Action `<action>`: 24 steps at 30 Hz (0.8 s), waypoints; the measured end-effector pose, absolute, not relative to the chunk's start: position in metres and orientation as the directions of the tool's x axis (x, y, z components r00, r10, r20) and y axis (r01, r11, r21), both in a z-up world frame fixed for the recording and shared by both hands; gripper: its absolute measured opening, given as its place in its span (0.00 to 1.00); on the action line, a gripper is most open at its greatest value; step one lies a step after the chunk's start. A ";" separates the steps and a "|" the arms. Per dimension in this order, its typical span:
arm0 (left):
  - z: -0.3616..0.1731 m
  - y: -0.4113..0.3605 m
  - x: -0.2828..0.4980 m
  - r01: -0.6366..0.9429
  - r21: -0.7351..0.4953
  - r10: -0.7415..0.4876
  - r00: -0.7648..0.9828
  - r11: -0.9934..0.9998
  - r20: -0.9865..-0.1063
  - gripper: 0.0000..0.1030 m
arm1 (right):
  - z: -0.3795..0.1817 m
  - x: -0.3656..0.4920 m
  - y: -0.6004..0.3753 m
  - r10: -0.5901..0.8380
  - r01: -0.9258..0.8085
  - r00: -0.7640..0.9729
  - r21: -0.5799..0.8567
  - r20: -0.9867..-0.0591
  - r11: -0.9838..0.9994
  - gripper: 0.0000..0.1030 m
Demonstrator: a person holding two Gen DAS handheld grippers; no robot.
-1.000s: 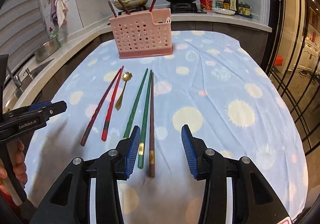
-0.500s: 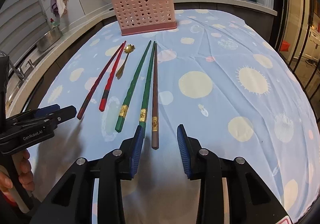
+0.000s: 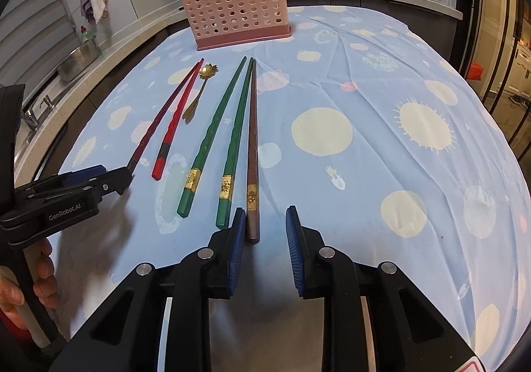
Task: Organize utensils
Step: 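Grasp a dark red chopstick with the left tool while the right tool grasps a brown chopstick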
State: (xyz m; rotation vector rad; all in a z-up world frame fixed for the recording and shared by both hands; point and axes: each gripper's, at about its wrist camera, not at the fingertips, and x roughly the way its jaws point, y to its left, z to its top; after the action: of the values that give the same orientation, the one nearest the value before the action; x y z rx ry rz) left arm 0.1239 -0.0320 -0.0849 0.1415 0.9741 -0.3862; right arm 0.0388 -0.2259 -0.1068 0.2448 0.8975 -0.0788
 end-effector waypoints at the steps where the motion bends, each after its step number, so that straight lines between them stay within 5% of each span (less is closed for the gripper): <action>1: -0.085 -0.033 0.125 0.382 -0.057 -0.258 0.500 0.922 -0.827 0.48 | -0.106 0.040 -0.225 0.036 0.167 0.623 0.178 -0.781 0.970 0.22; 8: -0.085 -0.036 0.127 0.390 -0.046 -0.256 0.506 0.919 -0.823 0.41 | -0.108 0.048 -0.223 0.025 0.162 0.625 0.161 -0.781 0.974 0.22; 13: -0.084 -0.034 0.128 0.401 -0.041 -0.257 0.504 0.915 -0.825 0.24 | -0.109 0.052 -0.223 0.019 0.161 0.624 0.153 -0.781 0.975 0.08; 18: -0.083 -0.033 0.129 0.418 -0.055 -0.276 0.490 0.907 -0.827 0.07 | -0.108 0.053 -0.223 0.017 0.164 0.625 0.152 -0.781 0.975 0.07; 24: -0.081 -0.029 0.126 0.420 -0.077 -0.291 0.474 0.904 -0.831 0.07 | -0.103 0.046 -0.223 0.014 0.169 0.635 0.156 -0.773 0.973 0.07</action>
State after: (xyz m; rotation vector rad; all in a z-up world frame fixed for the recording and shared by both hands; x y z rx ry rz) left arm 0.1257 -0.0292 -0.0815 0.1446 0.9852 -0.4367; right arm 0.0458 -0.2229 -0.1028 0.2231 0.8804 -0.0898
